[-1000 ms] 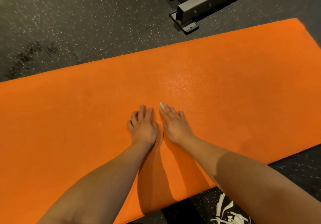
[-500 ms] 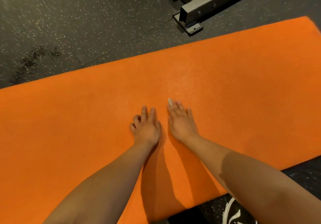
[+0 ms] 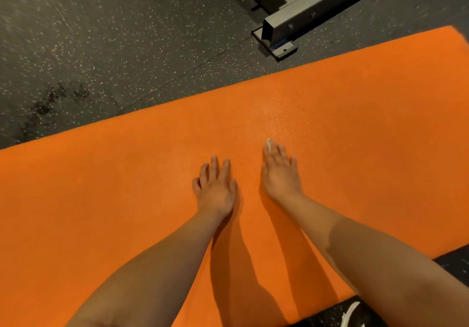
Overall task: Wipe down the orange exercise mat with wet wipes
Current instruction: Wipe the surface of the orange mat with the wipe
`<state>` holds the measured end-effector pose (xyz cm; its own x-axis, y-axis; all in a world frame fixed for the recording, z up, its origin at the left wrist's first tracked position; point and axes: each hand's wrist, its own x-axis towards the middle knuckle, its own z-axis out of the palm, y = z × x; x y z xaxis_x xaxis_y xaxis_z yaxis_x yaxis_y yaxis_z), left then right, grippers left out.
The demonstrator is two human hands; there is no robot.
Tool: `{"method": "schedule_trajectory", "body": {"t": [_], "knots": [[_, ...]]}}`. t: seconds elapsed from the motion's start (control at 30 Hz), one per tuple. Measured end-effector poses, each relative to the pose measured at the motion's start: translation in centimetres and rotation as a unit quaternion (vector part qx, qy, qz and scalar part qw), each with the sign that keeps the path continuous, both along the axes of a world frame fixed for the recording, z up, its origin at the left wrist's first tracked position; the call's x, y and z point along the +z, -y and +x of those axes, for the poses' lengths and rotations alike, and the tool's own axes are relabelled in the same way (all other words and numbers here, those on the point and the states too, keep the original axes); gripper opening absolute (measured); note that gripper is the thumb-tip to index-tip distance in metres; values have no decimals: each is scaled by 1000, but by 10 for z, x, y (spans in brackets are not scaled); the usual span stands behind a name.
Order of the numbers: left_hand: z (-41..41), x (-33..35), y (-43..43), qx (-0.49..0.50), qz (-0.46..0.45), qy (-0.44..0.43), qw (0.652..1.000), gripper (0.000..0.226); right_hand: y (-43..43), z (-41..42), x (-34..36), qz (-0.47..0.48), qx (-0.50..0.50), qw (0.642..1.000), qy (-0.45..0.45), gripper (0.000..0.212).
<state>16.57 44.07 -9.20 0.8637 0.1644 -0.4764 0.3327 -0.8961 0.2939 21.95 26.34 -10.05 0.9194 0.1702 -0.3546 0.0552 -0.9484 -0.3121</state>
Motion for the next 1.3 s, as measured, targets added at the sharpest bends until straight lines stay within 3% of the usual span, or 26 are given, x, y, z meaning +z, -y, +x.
{"method": "schedule_trajectory", "body": {"t": [0.1, 0.23, 0.3, 0.47, 0.57, 0.67, 0.83, 0.9, 1.07, 1.13, 1.3], "knots": [[-2, -3, -1, 1, 2, 14, 1000, 60, -19, 1, 3, 8, -26, 1000, -9, 60], [1, -2, -3, 14, -7, 40, 999, 56, -45, -5, 0, 43, 148, 988, -11, 60], [0, -2, -5, 3, 3, 43, 999, 57, -34, 6, -3, 28, 170, 985, 9, 58], [8, -1, -7, 10, 1, 57, 998, 50, -17, 23, 0, 0, -29, 1000, 0, 58], [23, 0, -12, 17, 9, 81, 997, 45, -46, 13, 4, 37, 84, 996, -10, 59], [35, -2, -17, 17, 2, 58, 998, 54, -45, 14, 0, 39, 179, 983, 9, 56], [40, -5, -21, 8, -3, 42, 999, 57, -20, 47, -3, -12, -32, 999, 4, 58], [43, -4, -21, 19, 2, 51, 999, 54, -36, 47, 1, 2, -26, 1000, -5, 58], [62, -1, -20, 22, -7, 59, 998, 54, -68, 33, -2, 36, 129, 991, 9, 57], [70, -3, -25, -1, -9, 47, 999, 57, -55, 45, -6, 12, 107, 994, 27, 60], [72, -8, -27, 4, -9, 51, 999, 57, -36, 67, -4, -3, -53, 998, 13, 57]]}}
